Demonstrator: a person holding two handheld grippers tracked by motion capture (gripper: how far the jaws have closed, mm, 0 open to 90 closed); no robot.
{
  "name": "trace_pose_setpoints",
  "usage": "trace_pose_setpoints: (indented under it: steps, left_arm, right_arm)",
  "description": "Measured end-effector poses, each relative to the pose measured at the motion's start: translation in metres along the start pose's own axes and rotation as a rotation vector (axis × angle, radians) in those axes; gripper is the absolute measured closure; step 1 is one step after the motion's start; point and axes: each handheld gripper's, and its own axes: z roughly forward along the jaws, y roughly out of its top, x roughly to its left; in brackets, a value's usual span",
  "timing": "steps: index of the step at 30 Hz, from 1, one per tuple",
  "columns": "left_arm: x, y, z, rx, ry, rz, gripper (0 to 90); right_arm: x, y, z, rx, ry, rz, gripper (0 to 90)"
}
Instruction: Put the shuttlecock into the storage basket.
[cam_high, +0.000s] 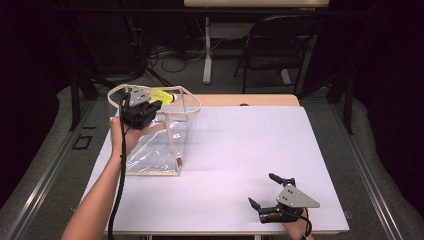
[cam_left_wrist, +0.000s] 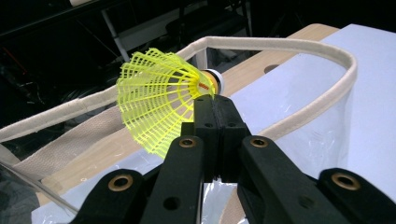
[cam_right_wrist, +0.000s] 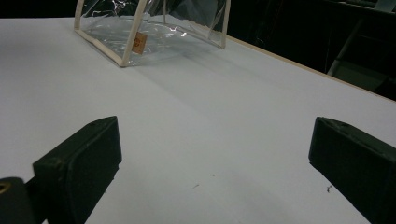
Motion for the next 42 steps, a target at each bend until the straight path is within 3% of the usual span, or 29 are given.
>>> trace_pose_setpoints:
  steps: [27,42]
  left_arm:
    - [0.009,0.000,0.018,0.104,0.011,0.014,89.5]
    - [0.010,0.005,0.027,0.143,-0.009,0.011,89.2]
  right_arm:
    - [0.000,0.000,0.000,0.000,0.001,0.000,2.1]
    - [-0.001,0.000,0.001,0.000,0.001,0.001,2.1]
